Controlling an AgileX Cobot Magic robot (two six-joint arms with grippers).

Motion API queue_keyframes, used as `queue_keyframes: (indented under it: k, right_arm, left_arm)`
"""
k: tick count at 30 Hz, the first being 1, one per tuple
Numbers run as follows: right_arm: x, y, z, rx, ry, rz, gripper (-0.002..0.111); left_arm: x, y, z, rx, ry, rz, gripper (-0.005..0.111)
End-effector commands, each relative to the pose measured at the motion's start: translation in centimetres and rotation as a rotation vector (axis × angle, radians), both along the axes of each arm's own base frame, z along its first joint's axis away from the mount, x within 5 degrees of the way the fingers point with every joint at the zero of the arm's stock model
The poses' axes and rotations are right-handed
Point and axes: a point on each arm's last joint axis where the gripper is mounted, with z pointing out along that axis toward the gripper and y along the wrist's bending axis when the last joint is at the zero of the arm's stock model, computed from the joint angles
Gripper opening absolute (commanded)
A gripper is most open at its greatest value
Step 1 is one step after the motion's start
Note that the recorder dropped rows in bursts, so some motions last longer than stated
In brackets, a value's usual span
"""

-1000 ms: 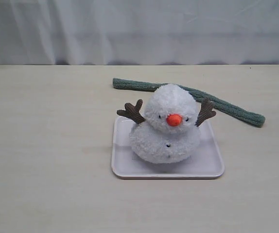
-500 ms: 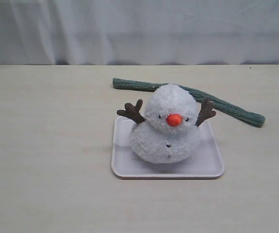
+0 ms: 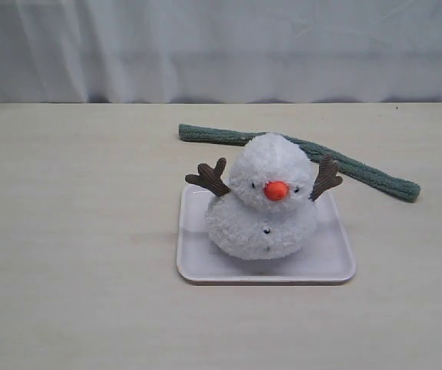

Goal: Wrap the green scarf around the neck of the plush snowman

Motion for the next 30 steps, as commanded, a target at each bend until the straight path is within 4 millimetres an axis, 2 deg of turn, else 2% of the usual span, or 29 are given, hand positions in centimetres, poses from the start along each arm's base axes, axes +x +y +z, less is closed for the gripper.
queue_keyframes:
  k: [1,4,5,8,14,19,25,30]
  right_arm:
    - [4.0,0.0,-1.4,-0.056,0.162,0.025,0.069]
    - [7.5,-0.1,-3.1,-0.050,0.368,0.023,0.069]
    - [9.2,-0.1,-3.9,-0.034,0.455,0.021,0.069]
    - [11.9,-0.1,-5.6,-0.082,0.564,0.051,0.069]
    - [16.5,-0.2,-9.7,-0.306,0.723,0.220,0.069]
    - [19.4,-0.1,-13.6,-0.429,0.744,0.319,0.069]
    - [22.7,0.0,-18.2,-0.505,0.660,0.366,0.069]
    - [25.6,0.0,-20.5,-0.519,0.614,0.374,0.069]
  left_arm:
    - [0.0,0.0,0.1,-0.002,-0.016,-0.006,0.000]
    - [0.0,0.0,0.1,-0.002,-0.016,-0.006,0.000]
    - [0.0,0.0,0.1,-0.002,-0.016,-0.006,0.000]
    - [0.0,0.0,0.1,-0.002,-0.016,-0.006,0.000]
    - [0.0,0.0,0.1,-0.002,-0.016,-0.006,0.000]
    - [0.0,0.0,0.1,-0.002,-0.016,-0.006,0.000]
    - [0.0,0.0,0.1,-0.002,-0.016,-0.006,0.000]
    - [0.0,0.0,0.1,-0.002,-0.016,-0.006,0.000]
